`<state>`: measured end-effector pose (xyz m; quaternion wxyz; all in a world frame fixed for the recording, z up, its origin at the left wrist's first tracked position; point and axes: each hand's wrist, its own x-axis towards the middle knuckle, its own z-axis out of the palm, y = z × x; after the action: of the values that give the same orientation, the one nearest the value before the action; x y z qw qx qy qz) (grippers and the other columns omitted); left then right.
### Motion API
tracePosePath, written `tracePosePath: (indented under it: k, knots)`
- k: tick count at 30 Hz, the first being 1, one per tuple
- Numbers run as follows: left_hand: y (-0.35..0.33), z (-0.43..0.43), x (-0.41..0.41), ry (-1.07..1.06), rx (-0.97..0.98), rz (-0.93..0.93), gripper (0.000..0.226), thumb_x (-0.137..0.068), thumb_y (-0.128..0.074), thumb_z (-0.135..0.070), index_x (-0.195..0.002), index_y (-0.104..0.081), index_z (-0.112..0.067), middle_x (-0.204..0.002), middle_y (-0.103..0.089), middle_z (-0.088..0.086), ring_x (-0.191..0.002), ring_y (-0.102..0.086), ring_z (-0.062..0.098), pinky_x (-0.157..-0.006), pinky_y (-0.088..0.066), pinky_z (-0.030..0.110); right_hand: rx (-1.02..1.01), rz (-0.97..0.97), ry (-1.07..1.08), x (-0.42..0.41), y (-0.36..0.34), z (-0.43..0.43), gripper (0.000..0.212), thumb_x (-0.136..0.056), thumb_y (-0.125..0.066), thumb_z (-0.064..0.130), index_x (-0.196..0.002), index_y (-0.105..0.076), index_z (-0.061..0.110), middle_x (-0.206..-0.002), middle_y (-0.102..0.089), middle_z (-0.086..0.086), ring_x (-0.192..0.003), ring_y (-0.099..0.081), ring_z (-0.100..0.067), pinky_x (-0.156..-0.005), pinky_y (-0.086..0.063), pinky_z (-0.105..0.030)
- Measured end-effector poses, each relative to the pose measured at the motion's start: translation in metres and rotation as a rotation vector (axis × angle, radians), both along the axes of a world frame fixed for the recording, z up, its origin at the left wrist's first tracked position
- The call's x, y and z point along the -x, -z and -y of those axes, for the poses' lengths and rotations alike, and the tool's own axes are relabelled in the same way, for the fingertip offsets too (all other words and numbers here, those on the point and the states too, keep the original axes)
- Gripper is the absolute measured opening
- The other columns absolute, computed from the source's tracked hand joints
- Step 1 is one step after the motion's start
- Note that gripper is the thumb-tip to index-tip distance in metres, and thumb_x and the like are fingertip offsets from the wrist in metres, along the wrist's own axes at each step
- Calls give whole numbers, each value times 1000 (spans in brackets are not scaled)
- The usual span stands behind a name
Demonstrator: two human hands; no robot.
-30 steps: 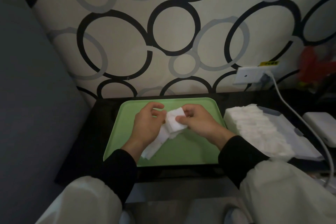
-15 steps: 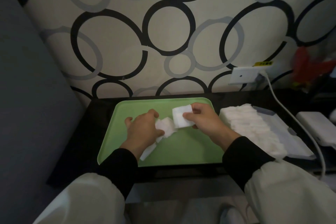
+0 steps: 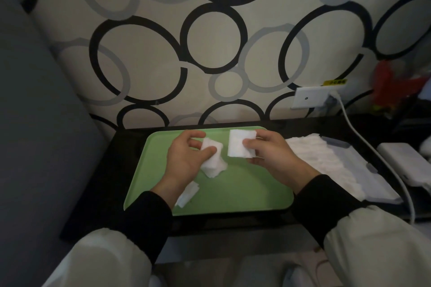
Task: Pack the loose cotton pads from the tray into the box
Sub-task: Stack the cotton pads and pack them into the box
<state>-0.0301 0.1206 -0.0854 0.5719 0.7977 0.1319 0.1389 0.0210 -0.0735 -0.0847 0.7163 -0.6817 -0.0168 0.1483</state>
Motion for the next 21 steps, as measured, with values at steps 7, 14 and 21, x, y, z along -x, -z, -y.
tracePosePath:
  k: [7, 14, 21]
  knots:
    - [-11, 1, 6, -23, 608, -86, 54, -73, -82, -9, -122, -60, -10, -108, -73, 13, -88, -75, 23, -72, -60, 31, 67, 26, -3, 3, 2, 1, 19, -88, -71, 9, -106, -69, 4, -97, -74, -11, -84, -70, -21, -69, -56, -31]
    - [-14, 8, 14, 70, 572, -117, 32, -77, -80, -10, -107, -68, -8, -96, -77, 10, -83, -75, 21, -65, -58, 26, 49, 36, -86, 12, 0, -9, 19, -83, -76, 9, -99, -69, 1, -90, -75, -13, -80, -72, -24, -72, -59, -35]
    - [-13, 21, 16, 68, 500, -98, 26, -78, -80, -6, -99, -66, -7, -94, -77, 10, -75, -73, 19, -62, -60, 27, 27, 20, -150, 19, -4, -17, 18, -85, -74, 8, -100, -68, 1, -90, -74, -15, -80, -71, -23, -64, -56, -27]
